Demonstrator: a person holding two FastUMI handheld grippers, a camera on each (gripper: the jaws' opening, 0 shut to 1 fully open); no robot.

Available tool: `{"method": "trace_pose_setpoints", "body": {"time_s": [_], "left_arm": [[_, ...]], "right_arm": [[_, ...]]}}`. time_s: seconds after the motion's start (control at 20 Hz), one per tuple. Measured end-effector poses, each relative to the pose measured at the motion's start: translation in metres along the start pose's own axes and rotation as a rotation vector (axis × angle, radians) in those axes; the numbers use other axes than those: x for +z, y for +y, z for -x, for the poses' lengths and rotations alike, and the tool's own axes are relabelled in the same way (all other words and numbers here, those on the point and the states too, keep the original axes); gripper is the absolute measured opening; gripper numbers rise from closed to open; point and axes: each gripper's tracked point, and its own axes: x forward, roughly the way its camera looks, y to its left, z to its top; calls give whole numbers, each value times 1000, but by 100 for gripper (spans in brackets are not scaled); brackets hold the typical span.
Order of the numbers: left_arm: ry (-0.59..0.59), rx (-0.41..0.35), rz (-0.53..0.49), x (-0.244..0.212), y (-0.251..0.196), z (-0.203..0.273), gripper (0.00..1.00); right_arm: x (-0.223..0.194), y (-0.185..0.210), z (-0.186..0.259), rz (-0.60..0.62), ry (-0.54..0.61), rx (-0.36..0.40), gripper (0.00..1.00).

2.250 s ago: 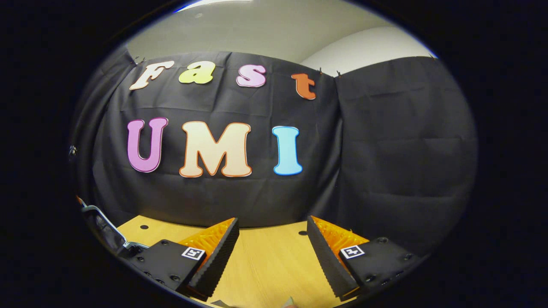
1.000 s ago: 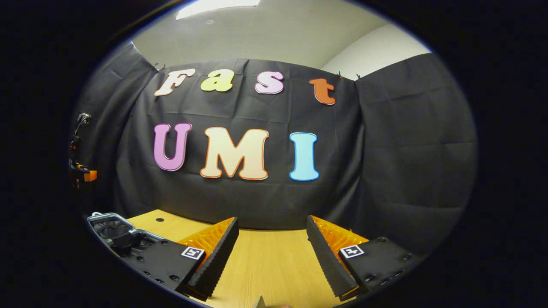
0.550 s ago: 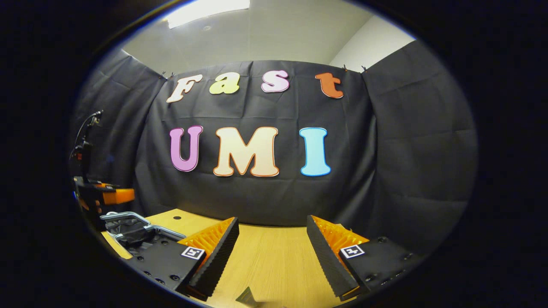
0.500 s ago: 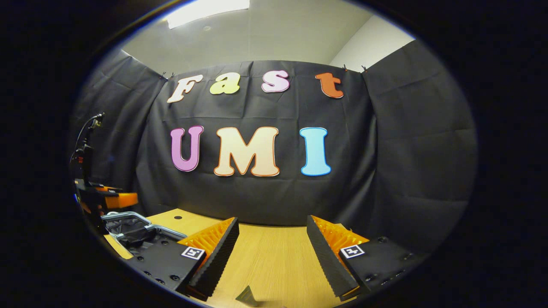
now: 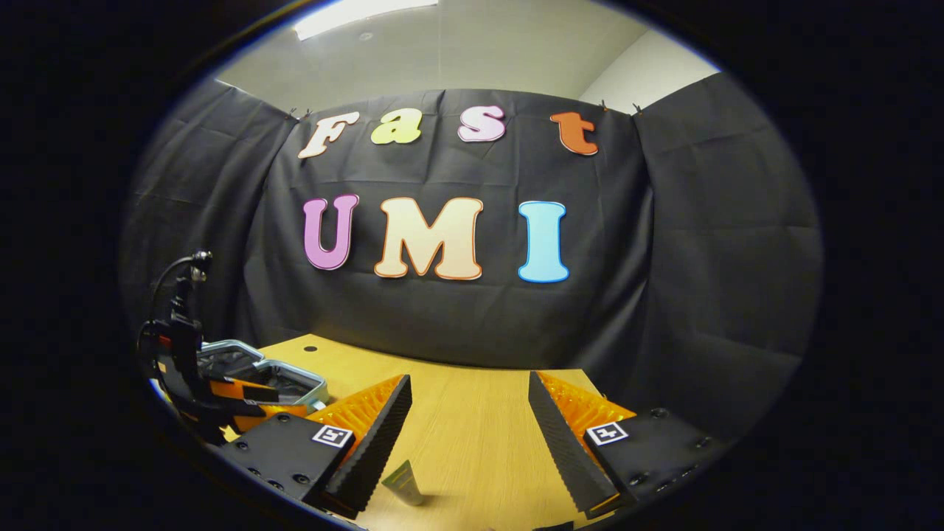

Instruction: First open the suitcase, pack the skin care products into it, and then close the suitcase.

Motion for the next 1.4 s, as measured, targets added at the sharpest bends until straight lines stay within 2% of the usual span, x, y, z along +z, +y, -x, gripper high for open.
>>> {"method": "trace_pose_setpoints", "body": {"time_s": [0.05,0.25,0.4,0.45,0.6,0.7,0.95,1.2,1.35,1.4], "left_arm": [[26,-3,-1,-16,-1,-2,84],[160,-26,44,-78,-7,-17,72],[203,-20,93,-95,-6,-31,52],[200,-34,106,-95,-8,-38,55],[203,-69,97,-91,-8,-50,20],[204,-61,76,-84,-2,-43,16],[223,-49,68,-57,5,-3,14],[197,45,85,-32,35,38,14],[206,122,129,-34,57,58,14],[211,135,142,-35,63,62,14]], "right_arm": [[-4,3,4,-4,7,9,100],[-31,19,11,-8,68,51,99],[-52,29,11,-24,118,74,99],[-60,34,11,-34,138,87,99],[-83,44,8,-37,174,121,99],[-111,60,5,-31,207,168,99],[-204,78,-6,29,350,197,99],[-251,89,-17,7,439,223,99],[-256,92,-21,14,452,210,46],[-258,94,-20,31,459,211,41]]}}
